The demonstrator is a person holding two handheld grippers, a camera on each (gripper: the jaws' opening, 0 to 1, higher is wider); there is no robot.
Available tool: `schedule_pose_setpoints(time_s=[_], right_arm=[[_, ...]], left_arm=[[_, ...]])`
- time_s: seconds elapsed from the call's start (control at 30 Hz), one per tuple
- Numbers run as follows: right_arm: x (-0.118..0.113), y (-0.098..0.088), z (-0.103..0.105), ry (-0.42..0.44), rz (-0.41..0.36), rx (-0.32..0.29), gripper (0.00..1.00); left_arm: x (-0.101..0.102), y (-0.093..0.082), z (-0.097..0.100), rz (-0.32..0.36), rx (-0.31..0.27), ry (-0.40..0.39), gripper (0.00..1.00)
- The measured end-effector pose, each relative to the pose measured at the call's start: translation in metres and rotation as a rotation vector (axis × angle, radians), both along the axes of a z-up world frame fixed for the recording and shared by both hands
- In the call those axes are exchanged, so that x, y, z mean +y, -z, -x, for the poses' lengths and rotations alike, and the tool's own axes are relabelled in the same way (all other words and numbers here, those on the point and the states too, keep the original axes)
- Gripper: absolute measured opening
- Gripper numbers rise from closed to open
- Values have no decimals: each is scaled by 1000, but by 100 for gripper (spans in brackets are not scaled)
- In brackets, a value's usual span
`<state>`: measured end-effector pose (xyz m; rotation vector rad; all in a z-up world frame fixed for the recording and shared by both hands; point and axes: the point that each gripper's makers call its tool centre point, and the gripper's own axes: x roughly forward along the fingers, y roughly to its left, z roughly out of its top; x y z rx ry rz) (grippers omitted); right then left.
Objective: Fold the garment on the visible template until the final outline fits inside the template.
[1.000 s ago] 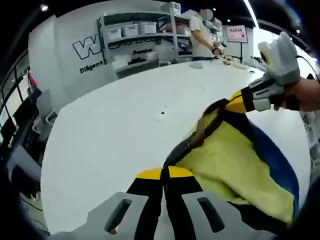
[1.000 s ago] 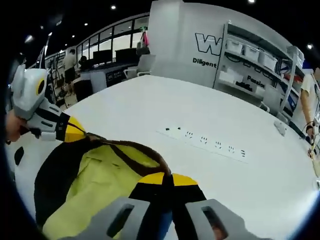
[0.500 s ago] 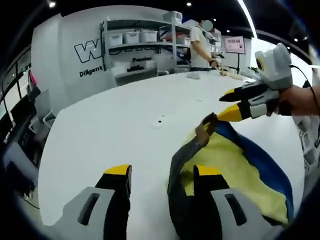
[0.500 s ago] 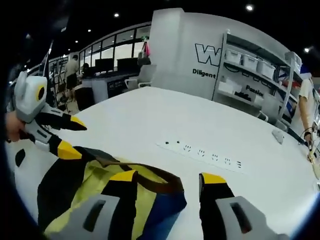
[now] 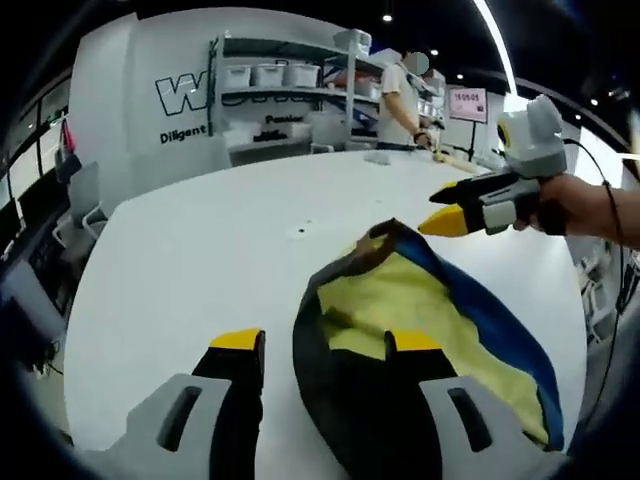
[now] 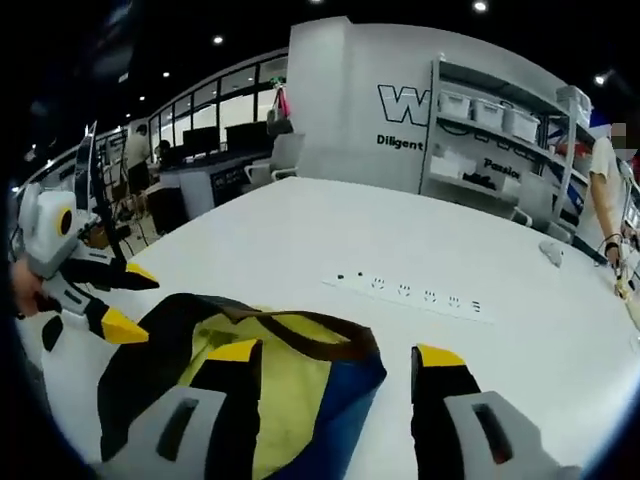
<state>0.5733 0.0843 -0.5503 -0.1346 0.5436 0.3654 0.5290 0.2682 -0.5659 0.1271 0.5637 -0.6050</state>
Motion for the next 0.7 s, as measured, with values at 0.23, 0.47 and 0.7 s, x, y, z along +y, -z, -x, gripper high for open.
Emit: schedule_pose_setpoints(time_s=[0.23,0.47,0.7], right_arm=[[7,-3,14,-17,3,-16,58],[10,-9,20,-13,2,-21,58],[11,5,29,-33,3,-13,58]], left_arm=[[11,3,14,71,12,-62,39],[12,2,29,103,17,-66,39],[19,8,45,135,30,-110,36]])
